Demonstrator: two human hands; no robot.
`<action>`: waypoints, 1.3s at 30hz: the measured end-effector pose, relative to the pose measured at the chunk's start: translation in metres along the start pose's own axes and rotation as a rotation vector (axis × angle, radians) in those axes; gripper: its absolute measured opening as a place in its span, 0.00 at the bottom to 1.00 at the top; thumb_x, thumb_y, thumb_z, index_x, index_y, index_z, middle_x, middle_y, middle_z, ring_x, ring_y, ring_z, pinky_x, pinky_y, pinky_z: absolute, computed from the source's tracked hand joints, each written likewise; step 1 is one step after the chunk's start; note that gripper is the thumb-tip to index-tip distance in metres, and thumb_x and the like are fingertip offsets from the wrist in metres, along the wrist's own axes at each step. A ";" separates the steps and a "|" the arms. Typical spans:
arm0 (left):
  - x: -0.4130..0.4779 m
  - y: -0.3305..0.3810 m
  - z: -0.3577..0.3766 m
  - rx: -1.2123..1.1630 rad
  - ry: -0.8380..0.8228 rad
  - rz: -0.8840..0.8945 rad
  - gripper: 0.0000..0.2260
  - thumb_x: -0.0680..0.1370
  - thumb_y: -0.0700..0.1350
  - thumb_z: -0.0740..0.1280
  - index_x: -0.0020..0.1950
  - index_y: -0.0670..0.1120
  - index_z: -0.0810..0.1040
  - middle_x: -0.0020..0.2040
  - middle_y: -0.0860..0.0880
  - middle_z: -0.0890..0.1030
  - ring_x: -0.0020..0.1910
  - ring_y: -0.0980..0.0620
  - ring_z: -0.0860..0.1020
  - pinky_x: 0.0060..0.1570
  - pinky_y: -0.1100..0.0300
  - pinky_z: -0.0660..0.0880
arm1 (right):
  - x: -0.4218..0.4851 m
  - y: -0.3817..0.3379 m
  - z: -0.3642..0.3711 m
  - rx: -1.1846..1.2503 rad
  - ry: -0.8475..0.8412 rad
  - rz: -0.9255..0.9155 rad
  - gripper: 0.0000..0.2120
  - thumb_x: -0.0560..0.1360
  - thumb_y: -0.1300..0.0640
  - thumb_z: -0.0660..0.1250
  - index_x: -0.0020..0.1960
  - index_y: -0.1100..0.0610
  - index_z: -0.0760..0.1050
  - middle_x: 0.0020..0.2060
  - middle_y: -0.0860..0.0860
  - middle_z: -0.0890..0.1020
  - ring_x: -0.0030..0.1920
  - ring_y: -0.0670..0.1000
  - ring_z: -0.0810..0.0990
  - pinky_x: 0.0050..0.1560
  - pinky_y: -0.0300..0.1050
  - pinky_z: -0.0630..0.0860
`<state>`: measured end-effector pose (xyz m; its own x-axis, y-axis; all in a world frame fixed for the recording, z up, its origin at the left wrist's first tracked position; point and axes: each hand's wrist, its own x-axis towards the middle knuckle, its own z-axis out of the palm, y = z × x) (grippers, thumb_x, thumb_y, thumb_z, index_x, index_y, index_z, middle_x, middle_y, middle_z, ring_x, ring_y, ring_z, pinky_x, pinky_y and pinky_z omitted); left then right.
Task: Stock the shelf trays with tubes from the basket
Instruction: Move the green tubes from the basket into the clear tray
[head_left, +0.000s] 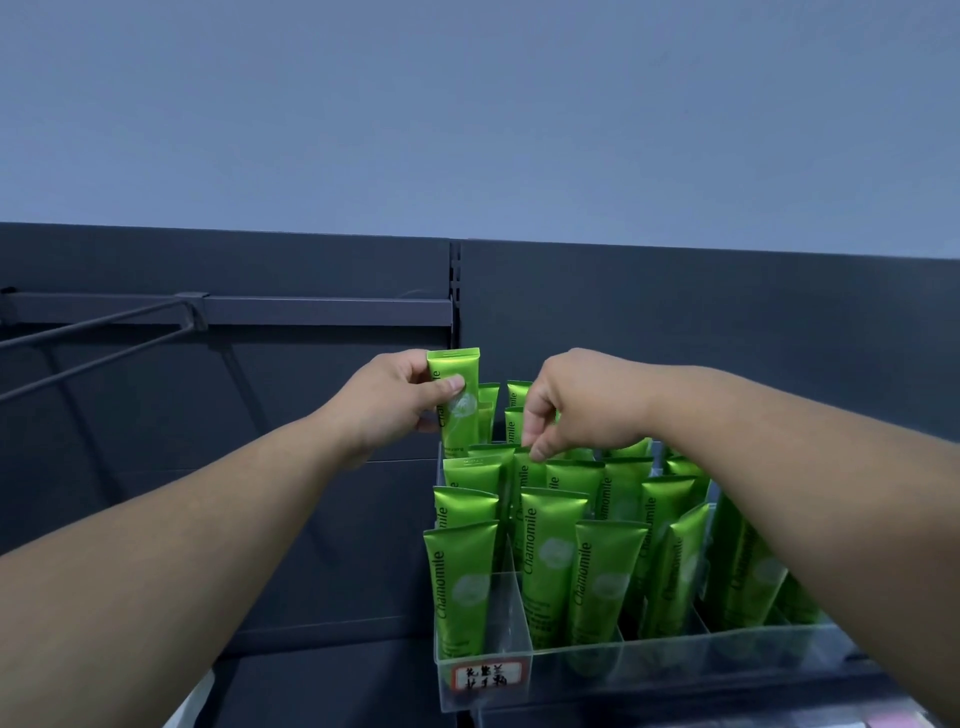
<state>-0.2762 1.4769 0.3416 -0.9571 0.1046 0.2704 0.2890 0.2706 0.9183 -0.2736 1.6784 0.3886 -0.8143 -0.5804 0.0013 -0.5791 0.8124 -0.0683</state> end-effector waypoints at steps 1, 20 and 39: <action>0.000 0.000 0.000 0.007 0.000 0.003 0.05 0.79 0.42 0.66 0.51 0.44 0.80 0.44 0.49 0.85 0.38 0.58 0.82 0.35 0.68 0.76 | -0.001 0.001 -0.002 0.002 -0.001 0.007 0.04 0.71 0.52 0.74 0.41 0.46 0.80 0.35 0.41 0.80 0.30 0.36 0.74 0.33 0.31 0.68; 0.007 0.004 0.005 0.037 0.009 0.041 0.05 0.79 0.44 0.66 0.51 0.47 0.80 0.48 0.47 0.85 0.44 0.54 0.82 0.37 0.67 0.77 | -0.004 0.029 -0.008 0.053 0.003 0.111 0.12 0.71 0.52 0.74 0.54 0.48 0.82 0.47 0.41 0.82 0.47 0.42 0.78 0.41 0.32 0.68; 0.010 0.011 0.004 0.057 0.041 0.073 0.05 0.79 0.44 0.66 0.52 0.46 0.80 0.48 0.48 0.84 0.44 0.54 0.81 0.35 0.68 0.76 | -0.005 0.035 -0.007 0.147 0.097 0.089 0.04 0.71 0.53 0.75 0.46 0.50 0.84 0.34 0.39 0.81 0.33 0.35 0.77 0.36 0.29 0.71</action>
<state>-0.2822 1.4849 0.3532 -0.9333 0.0874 0.3484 0.3576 0.3175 0.8783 -0.2903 1.7102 0.3934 -0.8662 -0.4925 0.0845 -0.4984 0.8393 -0.2170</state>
